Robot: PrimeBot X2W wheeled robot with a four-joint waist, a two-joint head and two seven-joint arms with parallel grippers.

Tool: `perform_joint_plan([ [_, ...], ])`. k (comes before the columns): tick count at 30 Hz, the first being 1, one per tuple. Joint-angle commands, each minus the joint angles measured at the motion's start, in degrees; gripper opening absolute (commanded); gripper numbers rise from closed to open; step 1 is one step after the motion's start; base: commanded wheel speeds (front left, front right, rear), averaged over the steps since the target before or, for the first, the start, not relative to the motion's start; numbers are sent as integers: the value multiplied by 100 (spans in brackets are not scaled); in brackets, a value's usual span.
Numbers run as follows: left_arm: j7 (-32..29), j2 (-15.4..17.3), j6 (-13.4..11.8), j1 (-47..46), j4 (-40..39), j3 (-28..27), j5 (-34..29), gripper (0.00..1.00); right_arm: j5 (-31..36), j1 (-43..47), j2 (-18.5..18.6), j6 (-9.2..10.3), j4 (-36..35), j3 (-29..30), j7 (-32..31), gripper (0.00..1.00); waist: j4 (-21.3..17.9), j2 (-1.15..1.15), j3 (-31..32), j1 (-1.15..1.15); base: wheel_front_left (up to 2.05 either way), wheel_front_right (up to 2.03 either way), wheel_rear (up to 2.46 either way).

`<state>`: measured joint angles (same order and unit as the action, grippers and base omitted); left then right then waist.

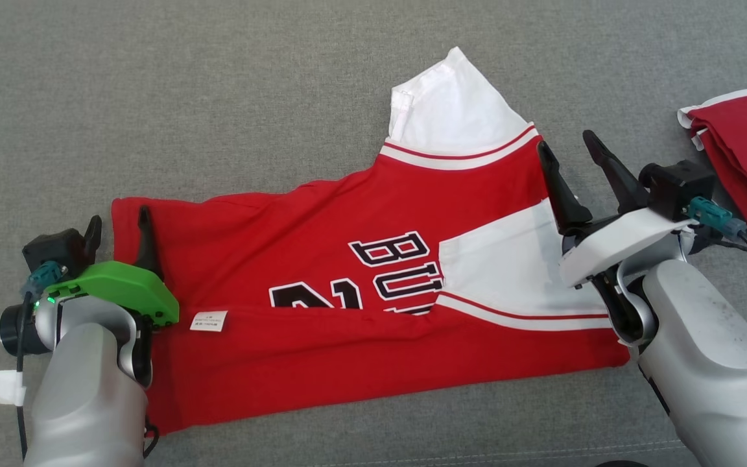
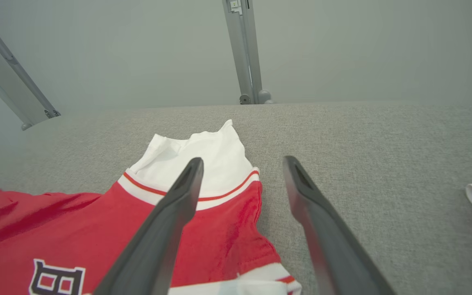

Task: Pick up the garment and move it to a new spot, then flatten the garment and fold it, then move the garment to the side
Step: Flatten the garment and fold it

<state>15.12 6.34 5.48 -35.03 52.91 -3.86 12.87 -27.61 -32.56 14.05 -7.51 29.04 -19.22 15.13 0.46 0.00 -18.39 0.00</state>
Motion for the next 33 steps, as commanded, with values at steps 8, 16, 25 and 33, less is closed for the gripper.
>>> perform_joint_plan([
  [8,-2,92,48,-449,358,-26,5,21,-104,-371,196,5,-38,-233,0,100,-33,0,-316,0,0,0,0],
  [16,0,-10,129,-657,83,167,-115,0,-292,-1397,555,6,581,-759,-191,100,253,0,-508,0,0,0,0],
  [25,0,-270,193,-896,-365,583,-110,0,-698,-2865,714,5,1783,-1348,-1604,100,871,0,-892,0,0,0,0],
  [33,0,-337,201,-921,-650,1016,134,0,-1010,-3421,708,6,2415,-1593,-2047,100,1237,0,-1126,0,0,0,0],
])
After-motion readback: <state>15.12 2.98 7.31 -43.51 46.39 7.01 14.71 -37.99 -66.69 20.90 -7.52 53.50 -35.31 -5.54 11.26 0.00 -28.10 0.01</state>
